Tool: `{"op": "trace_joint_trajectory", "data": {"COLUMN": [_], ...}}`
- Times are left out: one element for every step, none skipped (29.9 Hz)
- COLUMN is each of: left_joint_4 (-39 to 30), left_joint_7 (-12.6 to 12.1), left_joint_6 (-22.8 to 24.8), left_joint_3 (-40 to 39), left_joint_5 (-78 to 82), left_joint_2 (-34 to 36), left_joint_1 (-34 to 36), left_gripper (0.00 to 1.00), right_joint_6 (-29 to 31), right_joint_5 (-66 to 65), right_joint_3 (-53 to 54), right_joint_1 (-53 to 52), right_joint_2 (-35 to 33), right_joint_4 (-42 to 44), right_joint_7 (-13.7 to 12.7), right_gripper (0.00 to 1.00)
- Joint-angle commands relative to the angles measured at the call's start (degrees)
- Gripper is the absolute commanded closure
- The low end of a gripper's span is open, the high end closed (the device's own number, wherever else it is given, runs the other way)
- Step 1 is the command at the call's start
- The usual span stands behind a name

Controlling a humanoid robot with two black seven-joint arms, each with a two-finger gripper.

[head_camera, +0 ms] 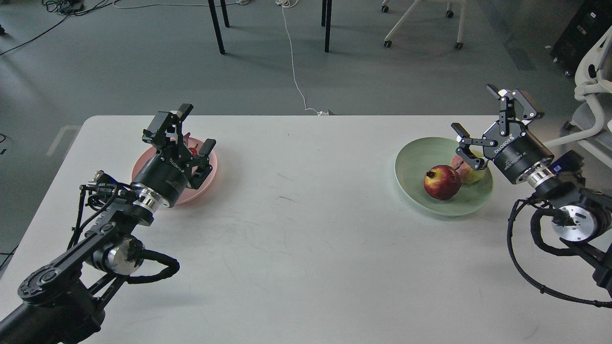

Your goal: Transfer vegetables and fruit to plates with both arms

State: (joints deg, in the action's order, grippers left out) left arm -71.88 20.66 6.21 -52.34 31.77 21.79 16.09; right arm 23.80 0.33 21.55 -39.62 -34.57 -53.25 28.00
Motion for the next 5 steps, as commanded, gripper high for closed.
{"op": "trace_joint_trajectory", "data": {"left_joint_4": [0.52,0.6,0.6,0.6,0.6], "left_joint_7": [-1.5,-1.76,-1.85,-1.85,-1.85], "left_joint_6": [2.92,3.54,3.72,3.63,3.72], "left_joint_3": [-1.27,-1.8,-2.24,-2.59,-2.68], "left_joint_5": [-0.04,-0.13,-0.13,-0.13,-0.13], "left_joint_2": [-0.25,-0.25,-0.25,-0.25,-0.25], "left_joint_1": [-1.24,-1.41,-1.59,-1.68,-1.68], "left_gripper": [0.01,0.01,0.01,0.01,0.01], "right_joint_6": [-3.76,-3.76,-3.76,-3.76,-3.76], "right_joint_5": [-2.43,-2.44,-2.44,-2.44,-2.44], "right_joint_3": [-3.88,-4.41,-4.41,-4.33,-4.33], "right_joint_1": [-1.95,-1.87,-1.78,-1.69,-1.52], "right_joint_2": [1.79,1.79,1.7,1.62,1.53], "right_joint_4": [-0.1,-0.19,-0.19,-0.19,-0.28], "right_joint_7": [0.0,0.0,0.0,0.0,0.0], "right_gripper": [0.01,0.01,0.01,0.01,0.01]}}
